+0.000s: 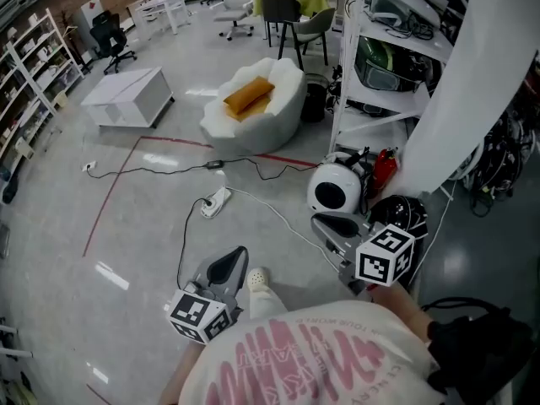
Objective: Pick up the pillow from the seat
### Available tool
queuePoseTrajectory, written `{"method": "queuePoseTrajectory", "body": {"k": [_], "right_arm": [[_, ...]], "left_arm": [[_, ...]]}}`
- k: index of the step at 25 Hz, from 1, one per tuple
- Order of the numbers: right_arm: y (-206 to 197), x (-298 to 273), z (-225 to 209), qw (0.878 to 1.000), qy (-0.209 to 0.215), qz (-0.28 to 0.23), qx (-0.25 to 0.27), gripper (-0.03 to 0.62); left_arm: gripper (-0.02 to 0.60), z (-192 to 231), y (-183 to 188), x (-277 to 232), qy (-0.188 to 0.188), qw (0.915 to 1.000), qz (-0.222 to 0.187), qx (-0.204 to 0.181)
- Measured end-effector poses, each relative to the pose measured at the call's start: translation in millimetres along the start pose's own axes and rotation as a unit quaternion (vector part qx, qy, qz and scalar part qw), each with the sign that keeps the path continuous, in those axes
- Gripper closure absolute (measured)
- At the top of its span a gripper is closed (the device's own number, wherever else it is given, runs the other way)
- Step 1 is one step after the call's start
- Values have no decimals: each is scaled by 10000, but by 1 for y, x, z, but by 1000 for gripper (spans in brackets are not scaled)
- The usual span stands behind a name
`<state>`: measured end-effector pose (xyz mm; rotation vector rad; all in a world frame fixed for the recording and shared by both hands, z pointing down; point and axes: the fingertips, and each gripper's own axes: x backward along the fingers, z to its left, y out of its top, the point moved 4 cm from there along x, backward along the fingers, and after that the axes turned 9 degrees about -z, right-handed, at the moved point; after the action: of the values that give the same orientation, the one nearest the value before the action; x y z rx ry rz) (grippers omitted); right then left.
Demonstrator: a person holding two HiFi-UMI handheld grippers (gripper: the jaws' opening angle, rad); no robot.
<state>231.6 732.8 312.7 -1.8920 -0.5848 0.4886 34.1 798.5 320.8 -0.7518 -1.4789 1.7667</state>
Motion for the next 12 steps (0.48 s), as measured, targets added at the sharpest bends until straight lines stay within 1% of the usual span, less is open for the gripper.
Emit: {"method": "queuePoseTrajectory", "body": {"k": [2,5,8,12], "right_arm": [[2,-16,-10,10000,-56,59,-14,570],[7,-44,-23,9998,-141,114,28,572],[18,-76,-35,9997,-208,104,-40,585],[29,-120,-41,9997,-107,207,-96,588]], "left_arm": [[566,19,-1,-14,19,9999,163,24],[566,46,5,-36,-133,9995,253,163],[566,77,18,-57,-262,9994,213,90],[566,120,34,-77,-330,9991,221,120]]}}
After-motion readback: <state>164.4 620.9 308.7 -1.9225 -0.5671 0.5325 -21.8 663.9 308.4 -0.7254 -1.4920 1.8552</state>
